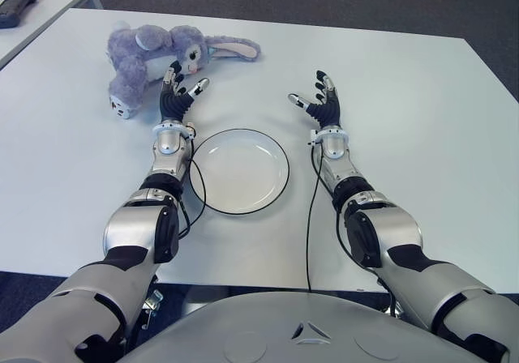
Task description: Put the doll into the plate.
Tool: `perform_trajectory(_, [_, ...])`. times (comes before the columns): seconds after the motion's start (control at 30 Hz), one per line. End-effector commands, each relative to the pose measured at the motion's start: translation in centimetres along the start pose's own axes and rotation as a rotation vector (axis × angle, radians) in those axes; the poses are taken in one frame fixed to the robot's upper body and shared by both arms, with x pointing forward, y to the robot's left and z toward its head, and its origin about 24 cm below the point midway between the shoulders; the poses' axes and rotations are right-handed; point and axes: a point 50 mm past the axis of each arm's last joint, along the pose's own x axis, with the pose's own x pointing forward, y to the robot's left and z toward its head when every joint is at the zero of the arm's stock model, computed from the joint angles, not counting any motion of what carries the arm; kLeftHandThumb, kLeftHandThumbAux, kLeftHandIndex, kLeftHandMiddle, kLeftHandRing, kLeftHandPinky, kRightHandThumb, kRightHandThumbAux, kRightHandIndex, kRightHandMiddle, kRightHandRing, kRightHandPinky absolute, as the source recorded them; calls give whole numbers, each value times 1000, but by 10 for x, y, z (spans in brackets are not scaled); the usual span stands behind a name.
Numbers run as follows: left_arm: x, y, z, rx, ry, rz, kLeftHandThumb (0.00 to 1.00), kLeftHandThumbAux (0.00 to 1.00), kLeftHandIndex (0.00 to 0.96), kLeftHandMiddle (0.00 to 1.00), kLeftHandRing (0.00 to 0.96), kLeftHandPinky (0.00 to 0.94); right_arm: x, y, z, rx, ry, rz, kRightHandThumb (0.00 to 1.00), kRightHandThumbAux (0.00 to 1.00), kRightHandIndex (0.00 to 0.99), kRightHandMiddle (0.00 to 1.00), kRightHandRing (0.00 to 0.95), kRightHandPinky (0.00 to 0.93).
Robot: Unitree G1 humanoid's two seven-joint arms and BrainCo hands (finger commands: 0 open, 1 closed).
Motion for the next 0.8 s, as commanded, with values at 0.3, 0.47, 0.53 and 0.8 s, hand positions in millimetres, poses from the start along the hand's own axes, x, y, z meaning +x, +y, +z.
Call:
perform_trajectory(0.3, [-79, 5, -104, 46, 474, 12, 0, 645, 3, 15, 0, 0, -76, 10, -97, -22, 437, 54, 29, 761, 92, 86, 79, 92])
perform_trajectory(0.47, [-78, 5, -103, 51, 472, 12, 0, 644, 2, 17, 0, 0, -76, 10, -97, -21, 438, 54, 32, 758, 96, 89, 83, 96])
perform_trajectory(0.53, [-77, 5, -102, 53, 471, 12, 0, 644, 2, 18, 0, 0, -76, 10, -97, -21, 439, 54, 32, 757, 97, 90, 84, 98])
perform_trajectory(0.8, [-74, 5, -98, 63, 441, 19, 0, 635, 0, 19, 0, 0, -76, 10, -97, -10, 440, 50, 39, 761, 104, 100, 89, 98])
